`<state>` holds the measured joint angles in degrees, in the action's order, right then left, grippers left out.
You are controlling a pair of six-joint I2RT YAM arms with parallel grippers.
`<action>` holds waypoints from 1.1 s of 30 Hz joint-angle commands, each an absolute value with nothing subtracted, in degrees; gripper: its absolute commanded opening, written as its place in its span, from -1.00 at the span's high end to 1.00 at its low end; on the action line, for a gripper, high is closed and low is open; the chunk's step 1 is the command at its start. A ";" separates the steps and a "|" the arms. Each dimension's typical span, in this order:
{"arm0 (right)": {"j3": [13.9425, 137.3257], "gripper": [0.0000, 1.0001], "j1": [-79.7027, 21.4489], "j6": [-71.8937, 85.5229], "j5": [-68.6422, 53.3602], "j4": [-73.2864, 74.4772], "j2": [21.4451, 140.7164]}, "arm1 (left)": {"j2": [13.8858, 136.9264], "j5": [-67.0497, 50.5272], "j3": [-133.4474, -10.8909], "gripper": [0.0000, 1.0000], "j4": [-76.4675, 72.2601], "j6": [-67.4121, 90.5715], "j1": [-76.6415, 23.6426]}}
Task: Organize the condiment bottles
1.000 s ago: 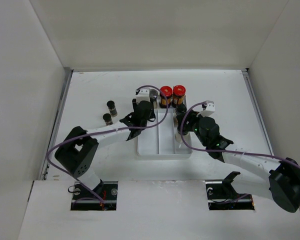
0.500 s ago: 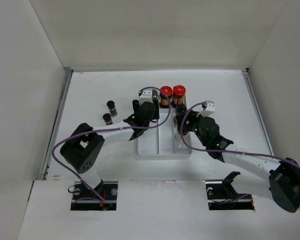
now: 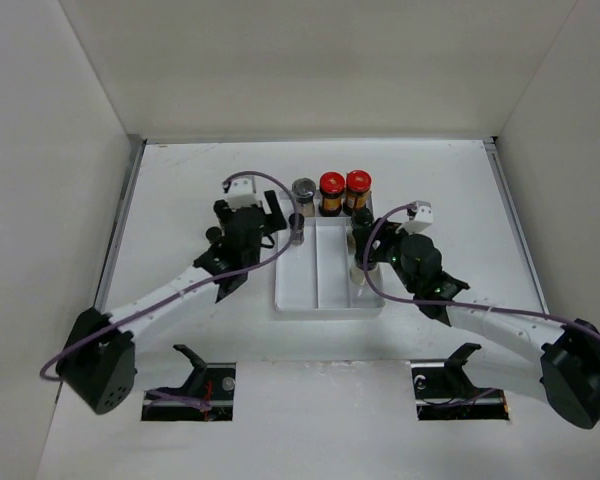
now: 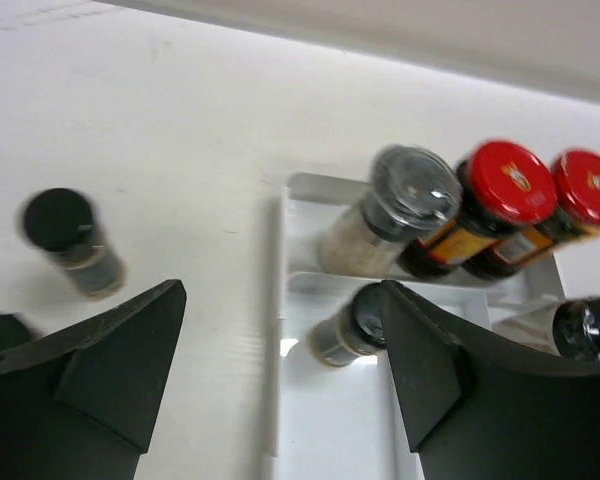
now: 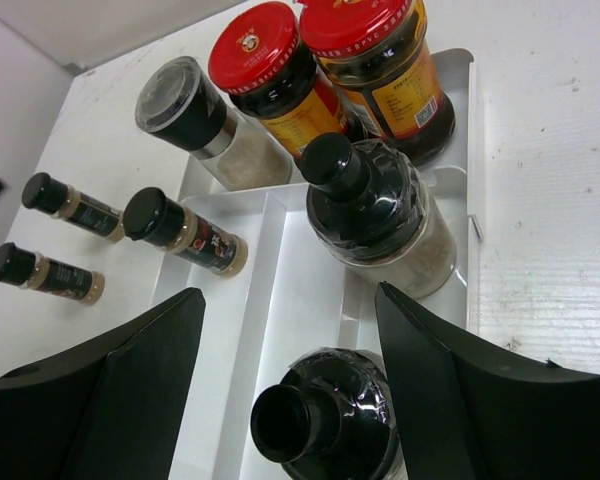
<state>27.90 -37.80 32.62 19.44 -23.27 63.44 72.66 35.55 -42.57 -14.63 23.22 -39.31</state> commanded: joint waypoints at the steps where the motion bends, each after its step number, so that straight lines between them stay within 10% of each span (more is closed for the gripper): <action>1: 26.81 -0.51 -37.13 33.40 20.48 -27.24 60.82 | 64.97 38.41 -39.65 -0.55 -5.92 26.35 -35.21; 33: 26.46 -0.52 -36.61 33.57 21.36 -27.60 60.65 | 72.86 40.08 -34.72 -0.03 -9.14 32.34 -19.91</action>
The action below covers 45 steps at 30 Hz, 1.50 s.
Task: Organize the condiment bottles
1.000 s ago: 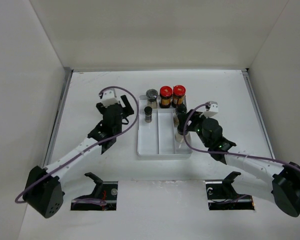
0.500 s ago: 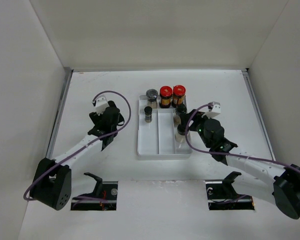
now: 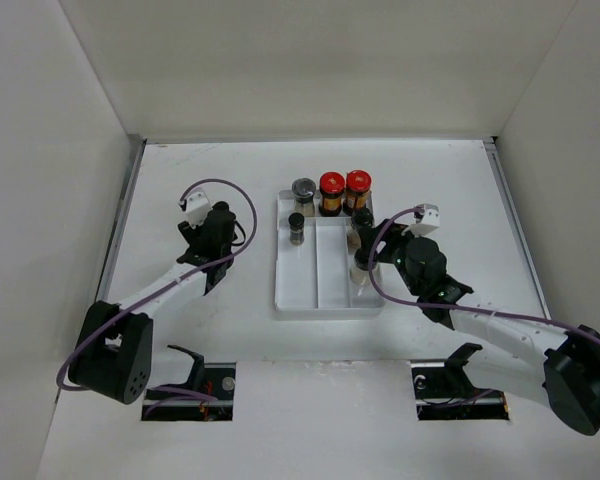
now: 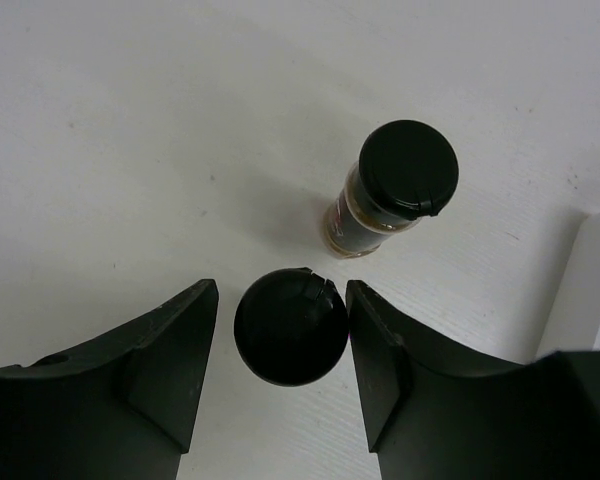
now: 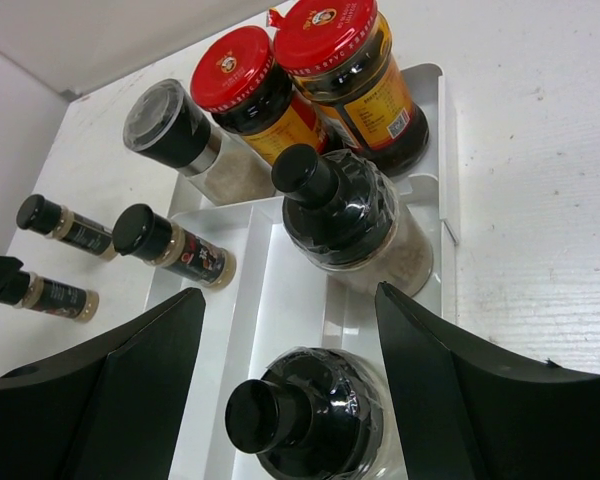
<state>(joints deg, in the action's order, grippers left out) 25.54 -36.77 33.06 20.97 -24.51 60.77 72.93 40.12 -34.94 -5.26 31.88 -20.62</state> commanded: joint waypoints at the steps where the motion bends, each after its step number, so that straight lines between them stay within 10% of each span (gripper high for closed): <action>1: 26.37 -0.52 -36.43 33.66 21.36 -27.60 60.56 | 73.21 39.21 -34.80 -0.03 -9.14 32.34 -19.64; 12: 26.54 -0.52 -36.69 33.40 21.36 -27.42 60.73 | 69.27 36.74 -34.28 0.41 -8.61 31.38 -20.78; 27: 26.37 -0.52 -36.43 33.40 21.71 -27.42 60.47 | 59.68 31.47 -47.54 0.46 11.60 27.95 -40.63; 45: 24.35 -0.50 -34.58 34.01 25.58 -27.42 57.74 | 91.21 27.60 -63.71 0.49 -16.16 23.47 -49.79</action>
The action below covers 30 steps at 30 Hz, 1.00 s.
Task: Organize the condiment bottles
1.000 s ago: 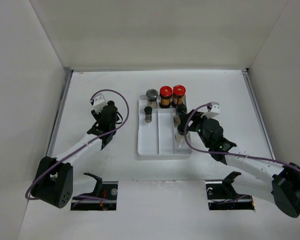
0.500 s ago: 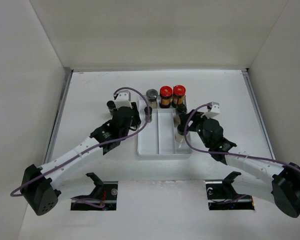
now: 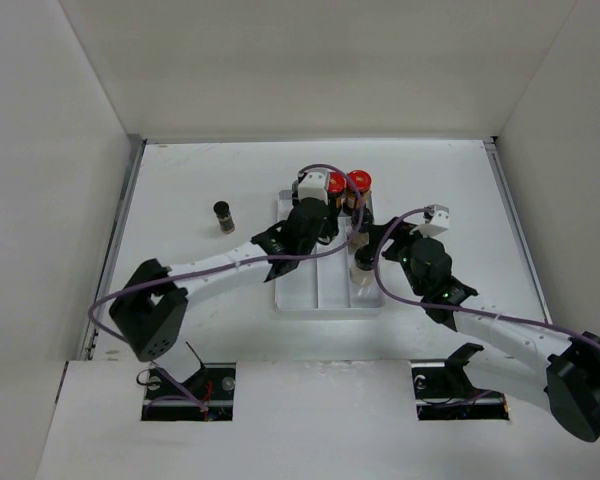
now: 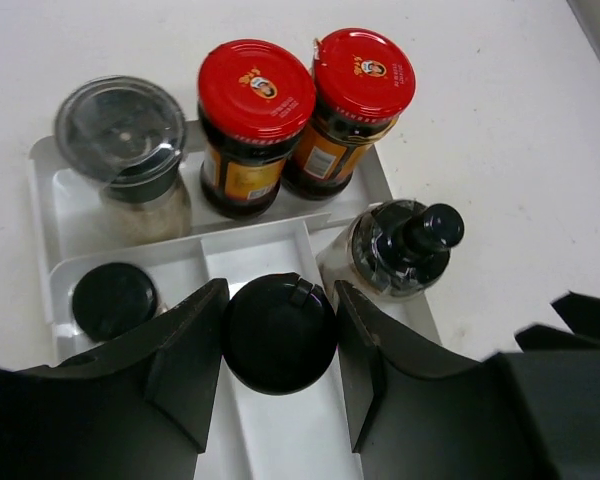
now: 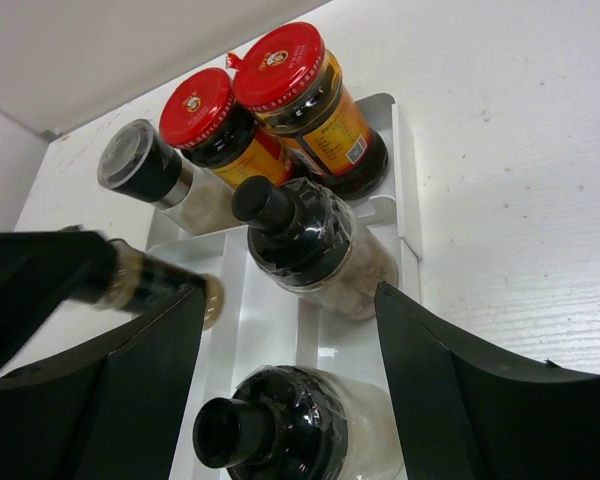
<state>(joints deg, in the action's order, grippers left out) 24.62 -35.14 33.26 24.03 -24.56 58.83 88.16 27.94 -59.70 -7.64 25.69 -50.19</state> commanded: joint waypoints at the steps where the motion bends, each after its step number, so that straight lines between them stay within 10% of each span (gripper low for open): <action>1: 24.35 -0.50 -34.50 34.19 25.49 -27.51 57.74 | 93.14 27.60 -64.76 0.49 -16.69 23.21 -49.79; 16: 24.26 -0.51 -34.50 34.45 24.61 -27.77 57.39 | 105.38 32.07 -69.17 0.48 -20.30 19.60 -49.44; 30: 24.26 -0.51 -34.58 34.45 24.52 -27.60 57.04 | 103.63 32.43 -64.60 -0.09 -23.38 21.09 -48.38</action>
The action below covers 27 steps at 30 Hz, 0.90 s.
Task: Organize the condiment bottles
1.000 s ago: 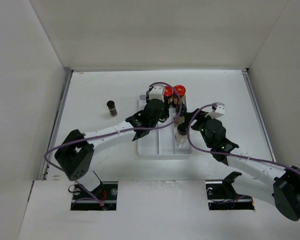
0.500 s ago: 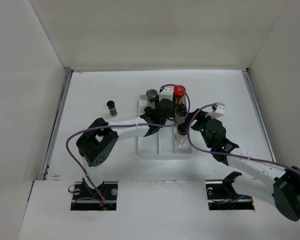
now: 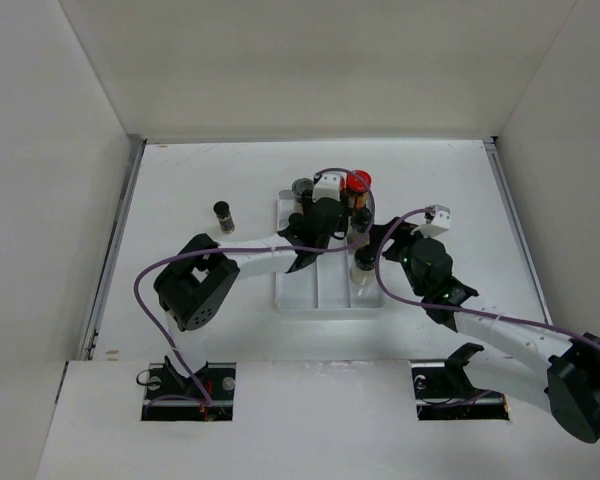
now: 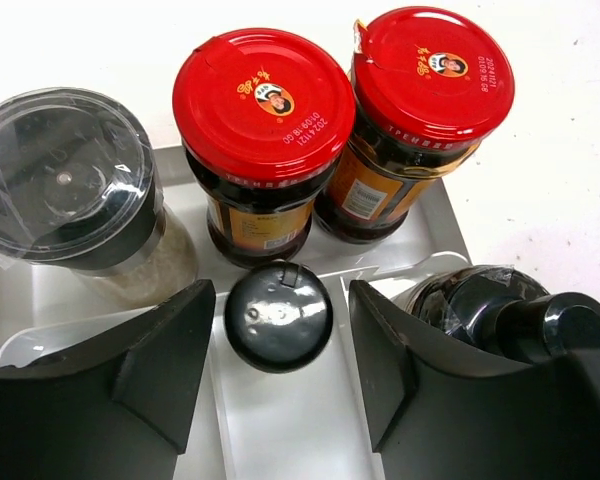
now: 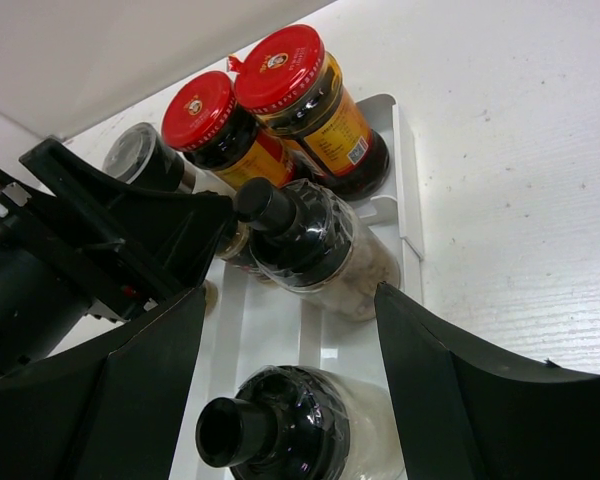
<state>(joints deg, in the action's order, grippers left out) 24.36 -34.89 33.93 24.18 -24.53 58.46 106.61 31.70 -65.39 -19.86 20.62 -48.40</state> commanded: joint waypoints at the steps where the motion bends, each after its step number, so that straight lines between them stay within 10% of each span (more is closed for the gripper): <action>1: 24.26 -0.51 -34.58 34.37 24.52 -27.51 56.78 | 103.45 32.43 -64.43 -0.10 -23.38 21.18 -48.38; 17: 24.08 -0.50 -34.50 34.45 24.43 -27.60 56.42 | 79.91 35.32 -52.75 -0.39 -19.08 22.32 -42.86; 27: 25.05 0.02 -34.76 34.45 22.77 -27.86 59.24 | 77.16 35.69 -48.16 -0.46 -6.33 31.29 -20.80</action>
